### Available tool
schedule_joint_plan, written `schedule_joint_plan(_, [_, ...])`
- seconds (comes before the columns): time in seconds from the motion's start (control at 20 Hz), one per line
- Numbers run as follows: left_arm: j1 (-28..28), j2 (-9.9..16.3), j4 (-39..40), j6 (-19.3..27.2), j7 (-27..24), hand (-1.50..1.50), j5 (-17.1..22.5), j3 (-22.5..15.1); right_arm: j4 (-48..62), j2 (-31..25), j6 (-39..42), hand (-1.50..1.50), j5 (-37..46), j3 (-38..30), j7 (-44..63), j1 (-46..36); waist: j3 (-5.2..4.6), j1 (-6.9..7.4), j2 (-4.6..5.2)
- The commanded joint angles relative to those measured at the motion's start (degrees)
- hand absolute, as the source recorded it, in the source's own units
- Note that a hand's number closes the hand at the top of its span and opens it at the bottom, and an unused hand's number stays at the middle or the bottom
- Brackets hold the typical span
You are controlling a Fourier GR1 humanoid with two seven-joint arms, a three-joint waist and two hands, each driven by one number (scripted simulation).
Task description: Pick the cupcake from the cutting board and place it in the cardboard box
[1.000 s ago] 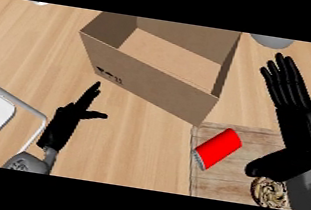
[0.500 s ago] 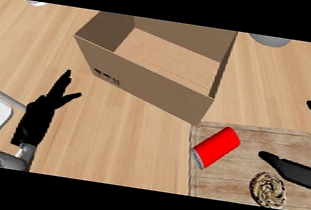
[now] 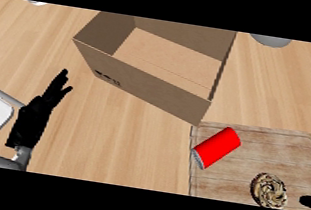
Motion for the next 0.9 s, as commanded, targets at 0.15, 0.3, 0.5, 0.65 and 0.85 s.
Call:
schedule_joint_plan(0.15, [1.20, 1.93, 0.16, 1.87, 0.99, 0.00, -1.85, 1.84, -6.56, -14.33, 14.06, -1.50, 4.33, 3.61, 9.85, 4.39, 0.25, 0.20, -0.15])
schedule_joint_plan(0.3, [0.01, 1.59, 0.75, 0.94, 1.07, 0.00, -1.34, 2.30, -10.54, -15.15, 18.76, -1.50, 1.17, 5.09, 16.40, 3.41, 0.29, 0.41, 0.02])
schedule_joint_plan(0.5, [0.48, -0.12, 2.48, 1.92, -0.57, 0.00, -3.16, 1.99, -14.84, -12.18, 19.14, -1.50, 3.48, 9.03, 26.23, 1.04, 0.33, 0.65, 0.13])
schedule_joint_plan(0.65, [0.89, 3.83, -1.50, -2.55, 1.98, 0.00, -0.15, 5.21, -16.79, -8.42, 18.06, -1.50, 7.09, 11.28, 29.60, 2.10, 0.38, 0.59, 0.01])
schedule_joint_plan(0.85, [4.45, 1.71, -2.06, -0.88, -0.86, 0.00, -2.60, 3.65, -18.10, -4.69, 17.49, -1.50, 10.48, 13.21, 33.03, 3.23, 0.39, 0.66, 0.02])
